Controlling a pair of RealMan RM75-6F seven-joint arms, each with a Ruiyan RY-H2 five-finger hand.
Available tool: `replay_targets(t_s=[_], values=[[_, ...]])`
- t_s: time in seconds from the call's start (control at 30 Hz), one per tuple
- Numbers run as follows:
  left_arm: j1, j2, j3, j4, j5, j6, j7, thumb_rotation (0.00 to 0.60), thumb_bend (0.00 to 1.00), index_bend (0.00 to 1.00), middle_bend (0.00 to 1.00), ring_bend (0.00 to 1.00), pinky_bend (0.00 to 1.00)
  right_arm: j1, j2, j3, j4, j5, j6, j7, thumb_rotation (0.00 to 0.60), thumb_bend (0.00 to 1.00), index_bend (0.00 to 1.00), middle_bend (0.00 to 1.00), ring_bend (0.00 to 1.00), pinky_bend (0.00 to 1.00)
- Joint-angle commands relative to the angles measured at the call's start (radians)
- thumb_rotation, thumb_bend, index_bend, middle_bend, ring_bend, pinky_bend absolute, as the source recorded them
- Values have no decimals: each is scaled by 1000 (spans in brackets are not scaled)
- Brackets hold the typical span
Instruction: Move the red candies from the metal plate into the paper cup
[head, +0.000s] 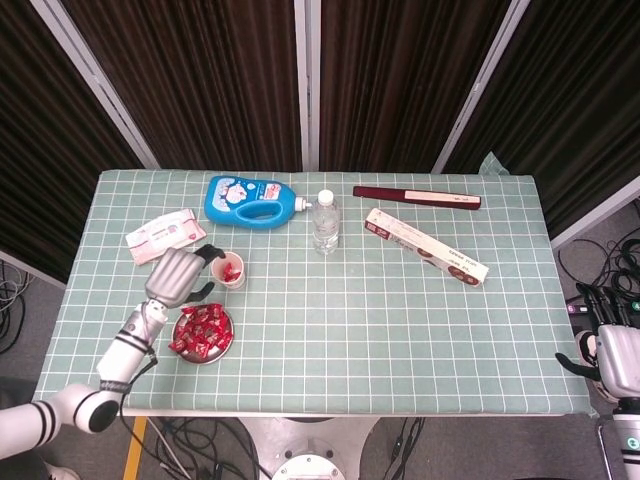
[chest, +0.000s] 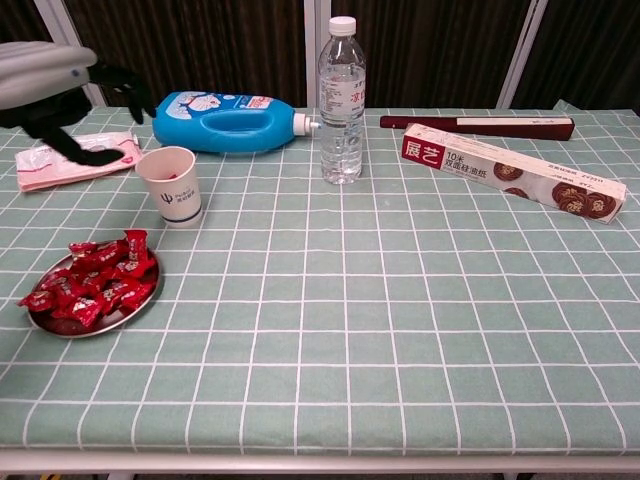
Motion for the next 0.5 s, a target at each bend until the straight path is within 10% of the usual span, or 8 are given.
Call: replay_targets(t_s=[0.03,0.5], values=[[64,28,69,-28,43,45,2,600,193,366,423,893,1000,-1,-1,0,0,-1,2,1,600,33,0,100,0,273],[116,-30,173,15,66,-9,120,600,194,380,428,892,1000,-4,6,-4,-12,-14,12,3,600,33,0,101,0,278]])
